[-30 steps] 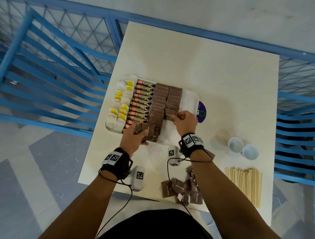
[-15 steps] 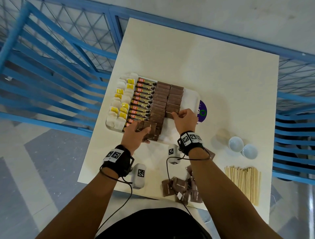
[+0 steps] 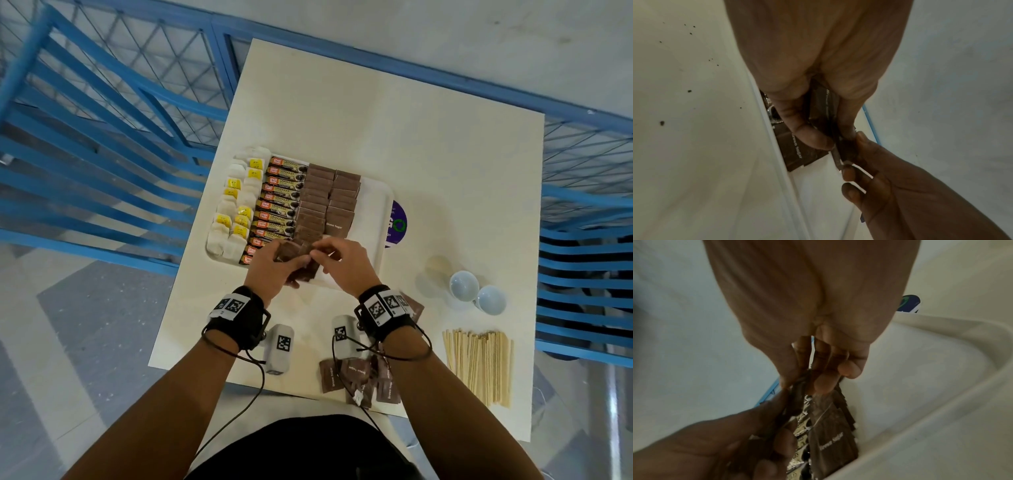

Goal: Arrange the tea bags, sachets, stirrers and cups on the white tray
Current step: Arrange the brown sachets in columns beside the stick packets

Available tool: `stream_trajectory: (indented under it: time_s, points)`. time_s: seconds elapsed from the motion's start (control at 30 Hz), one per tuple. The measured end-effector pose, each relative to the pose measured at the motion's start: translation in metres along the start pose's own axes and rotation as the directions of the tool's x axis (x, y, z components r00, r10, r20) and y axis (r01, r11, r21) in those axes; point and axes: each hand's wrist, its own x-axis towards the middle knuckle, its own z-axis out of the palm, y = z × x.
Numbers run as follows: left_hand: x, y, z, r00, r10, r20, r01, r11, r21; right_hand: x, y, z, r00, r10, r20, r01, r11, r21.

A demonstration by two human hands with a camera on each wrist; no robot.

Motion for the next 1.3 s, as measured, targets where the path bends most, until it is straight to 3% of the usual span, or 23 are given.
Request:
stream_trajectory:
  time_s: [0.37,0.57,0.87,1.3]
  points:
    - [-0.003,-0.004,-0.004,0.999,-0.012,-0.029,0.009,0.995,-0.097,0.011,0.01,-0.01,0.955,0.225,-0.191,-0.169,0.947,0.274]
    - [0.0,-0.009,-0.014,0.997,-0.069,-0.038,0.064,0.991,-0.118,0.02,0.016,-0.018,0.855,0.406,-0.324,-0.266,0.878,0.398]
    - [0.002,-0.007,-0.019,0.996,-0.086,-0.027,0.082,0.988,-0.129,0.026,0.019,-0.005,0.758,0.471,-0.451,-0.439,0.88,0.181]
    - [0.004,-0.006,-0.016,0.995,-0.1,0.002,0.1,0.988,-0.119,0.033,0.02,-0.005,0.783,0.44,-0.439,-0.45,0.889,0.087]
